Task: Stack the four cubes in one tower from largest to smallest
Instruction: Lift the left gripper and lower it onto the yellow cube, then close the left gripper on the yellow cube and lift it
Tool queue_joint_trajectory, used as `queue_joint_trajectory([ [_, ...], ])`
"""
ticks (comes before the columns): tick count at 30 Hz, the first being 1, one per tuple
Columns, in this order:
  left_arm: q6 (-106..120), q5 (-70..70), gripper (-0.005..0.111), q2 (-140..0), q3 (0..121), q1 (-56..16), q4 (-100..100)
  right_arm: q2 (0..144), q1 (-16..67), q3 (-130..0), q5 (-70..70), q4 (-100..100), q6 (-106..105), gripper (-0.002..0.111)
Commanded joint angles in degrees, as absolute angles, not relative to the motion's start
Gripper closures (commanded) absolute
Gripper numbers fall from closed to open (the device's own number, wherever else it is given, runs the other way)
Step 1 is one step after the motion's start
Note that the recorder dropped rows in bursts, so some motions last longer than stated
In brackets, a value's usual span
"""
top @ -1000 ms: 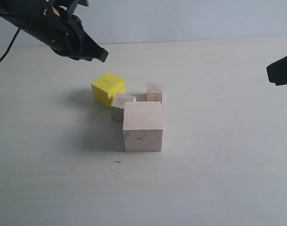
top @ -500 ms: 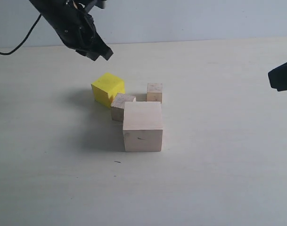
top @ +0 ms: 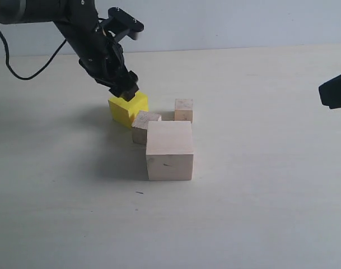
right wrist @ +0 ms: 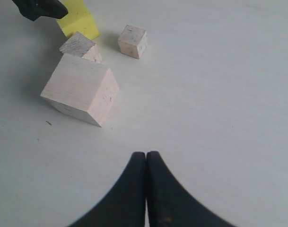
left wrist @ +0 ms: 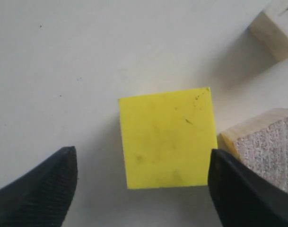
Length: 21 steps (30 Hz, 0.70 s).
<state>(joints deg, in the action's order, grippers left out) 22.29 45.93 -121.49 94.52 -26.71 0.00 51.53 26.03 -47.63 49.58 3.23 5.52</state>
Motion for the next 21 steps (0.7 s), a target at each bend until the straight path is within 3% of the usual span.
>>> queue_joint_trajectory([
  [1, 24.44, 44.2, 0.033, -122.24, 94.79, -26.89, -2.08, 51.33, 26.0, -47.29, 49.44, 3.05, 5.54, 0.108],
  [21, 27.2, 39.11, 0.033, -123.77, 94.79, -28.23, -4.62, 51.33, 26.0, -47.21, 48.2, 2.95, 5.17, 0.108],
])
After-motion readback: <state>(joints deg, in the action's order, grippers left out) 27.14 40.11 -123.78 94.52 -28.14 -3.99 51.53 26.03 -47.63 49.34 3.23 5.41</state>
